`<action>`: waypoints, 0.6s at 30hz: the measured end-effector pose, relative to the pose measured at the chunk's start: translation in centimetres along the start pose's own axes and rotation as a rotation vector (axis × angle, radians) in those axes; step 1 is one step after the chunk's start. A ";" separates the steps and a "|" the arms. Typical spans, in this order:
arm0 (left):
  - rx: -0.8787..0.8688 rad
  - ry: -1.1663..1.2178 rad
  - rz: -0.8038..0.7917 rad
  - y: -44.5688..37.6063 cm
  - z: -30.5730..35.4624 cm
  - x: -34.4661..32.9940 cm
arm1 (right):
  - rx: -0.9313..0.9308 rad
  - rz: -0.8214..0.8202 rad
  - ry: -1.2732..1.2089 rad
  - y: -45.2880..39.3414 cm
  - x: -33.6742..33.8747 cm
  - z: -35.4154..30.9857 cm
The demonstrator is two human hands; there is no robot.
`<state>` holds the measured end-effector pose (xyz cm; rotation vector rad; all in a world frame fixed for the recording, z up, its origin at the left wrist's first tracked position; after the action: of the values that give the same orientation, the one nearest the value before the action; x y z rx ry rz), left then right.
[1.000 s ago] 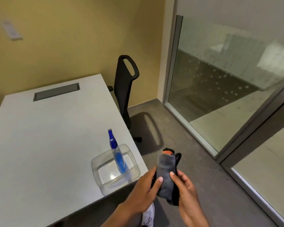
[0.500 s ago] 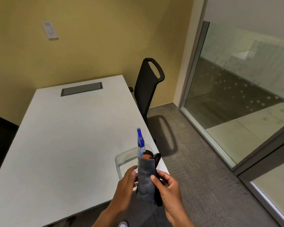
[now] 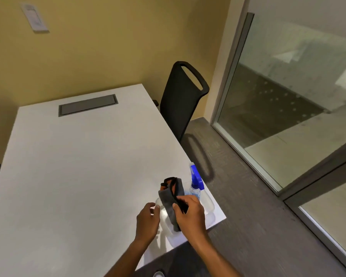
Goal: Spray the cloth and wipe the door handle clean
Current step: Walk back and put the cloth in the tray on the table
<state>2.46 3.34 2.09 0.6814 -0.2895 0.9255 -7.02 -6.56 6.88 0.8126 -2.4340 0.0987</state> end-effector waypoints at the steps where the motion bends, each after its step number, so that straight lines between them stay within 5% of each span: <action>1: 0.002 -0.022 -0.017 -0.8 -0.2 0.1 | 0.018 0.011 0.053 -0.4 -0.6 0.0; 18: 0.093 0.056 -0.179 -6.3 -3.0 -0.1 | -0.024 -0.321 0.766 -3.5 -8.2 4.4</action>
<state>7.35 2.62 -2.90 0.7525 -0.1340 0.7893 -1.83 -6.10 -1.61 0.9304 -1.5713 0.2132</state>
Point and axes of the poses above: each hand's wrist, its own y-axis away from the middle knuckle, its own x-axis out of the back of the hand, z = x × y, the point moved 1 cm from there along -y, towards the middle knuckle
